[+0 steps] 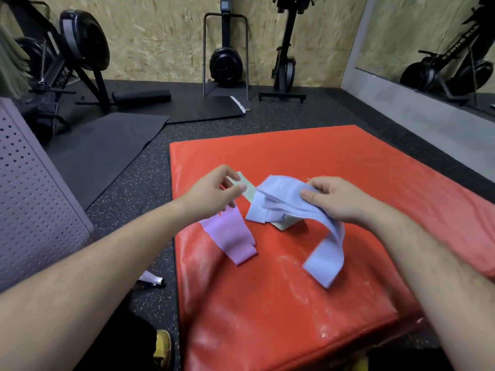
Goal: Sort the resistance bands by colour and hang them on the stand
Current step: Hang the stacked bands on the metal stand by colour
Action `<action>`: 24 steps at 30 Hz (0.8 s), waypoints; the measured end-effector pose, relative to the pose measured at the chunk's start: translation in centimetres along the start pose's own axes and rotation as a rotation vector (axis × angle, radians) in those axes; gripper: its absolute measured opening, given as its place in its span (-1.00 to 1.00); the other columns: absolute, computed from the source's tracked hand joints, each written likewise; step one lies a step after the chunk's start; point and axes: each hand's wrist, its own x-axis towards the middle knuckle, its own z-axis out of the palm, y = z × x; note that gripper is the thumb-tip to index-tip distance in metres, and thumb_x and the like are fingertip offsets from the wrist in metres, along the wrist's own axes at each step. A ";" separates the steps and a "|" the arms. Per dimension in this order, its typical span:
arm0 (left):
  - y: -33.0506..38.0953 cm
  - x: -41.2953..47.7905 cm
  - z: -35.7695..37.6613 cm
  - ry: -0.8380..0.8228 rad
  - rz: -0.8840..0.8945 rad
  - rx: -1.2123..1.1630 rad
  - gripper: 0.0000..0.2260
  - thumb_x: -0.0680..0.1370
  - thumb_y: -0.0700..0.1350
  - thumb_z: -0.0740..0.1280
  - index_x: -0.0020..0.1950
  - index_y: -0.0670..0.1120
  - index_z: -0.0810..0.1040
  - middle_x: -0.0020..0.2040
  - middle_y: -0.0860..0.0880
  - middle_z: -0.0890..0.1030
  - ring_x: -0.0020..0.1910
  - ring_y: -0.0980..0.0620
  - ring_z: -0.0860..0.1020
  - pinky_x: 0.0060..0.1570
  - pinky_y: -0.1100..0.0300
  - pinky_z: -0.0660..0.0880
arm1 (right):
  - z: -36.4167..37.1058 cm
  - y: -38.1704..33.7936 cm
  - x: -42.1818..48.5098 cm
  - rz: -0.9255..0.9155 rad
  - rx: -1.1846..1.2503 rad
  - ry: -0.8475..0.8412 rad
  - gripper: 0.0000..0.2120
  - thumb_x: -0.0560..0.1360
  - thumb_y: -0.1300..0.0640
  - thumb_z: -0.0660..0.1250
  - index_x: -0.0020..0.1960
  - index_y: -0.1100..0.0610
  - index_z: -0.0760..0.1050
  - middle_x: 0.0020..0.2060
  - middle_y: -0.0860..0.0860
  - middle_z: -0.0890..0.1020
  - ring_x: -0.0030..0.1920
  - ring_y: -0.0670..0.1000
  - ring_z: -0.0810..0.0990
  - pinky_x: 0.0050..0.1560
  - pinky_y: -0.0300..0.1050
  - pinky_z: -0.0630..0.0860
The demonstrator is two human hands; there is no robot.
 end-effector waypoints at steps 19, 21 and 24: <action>0.7 -0.8 0.1 -0.334 0.000 -0.100 -0.89 0.53 -0.15 0.44 -0.13 -0.15 0.56 -0.26 0.05 0.57 -0.24 0.14 0.50 -0.19 0.29 0.41 | 5.6 -4.4 0.3 -0.076 0.343 -0.241 -0.77 0.45 0.39 0.37 0.03 0.13 0.54 -0.07 0.07 0.63 -0.03 -0.03 0.55 0.05 -0.12 0.46; 1.5 -1.2 -0.8 -0.284 -0.004 -0.379 -0.91 0.50 -0.24 0.41 -0.17 -0.15 0.54 -0.24 0.00 0.58 -0.20 0.09 0.51 -0.16 0.28 0.41 | 4.7 -5.5 0.3 -0.073 0.522 -0.208 -0.79 0.40 0.23 0.43 0.03 0.19 0.56 -0.14 0.06 0.61 -0.09 -0.02 0.53 -0.02 -0.14 0.44; 2.1 -1.5 -1.8 -0.270 -0.035 -0.595 -0.94 0.44 -0.22 0.37 -0.22 -0.13 0.53 -0.16 -0.19 0.56 -0.12 -0.08 0.49 -0.14 0.15 0.39 | 3.5 -6.4 0.1 -0.052 0.634 -0.251 -0.63 0.36 0.05 0.45 0.07 0.26 0.57 -0.12 0.17 0.58 -0.09 0.08 0.50 -0.06 -0.07 0.41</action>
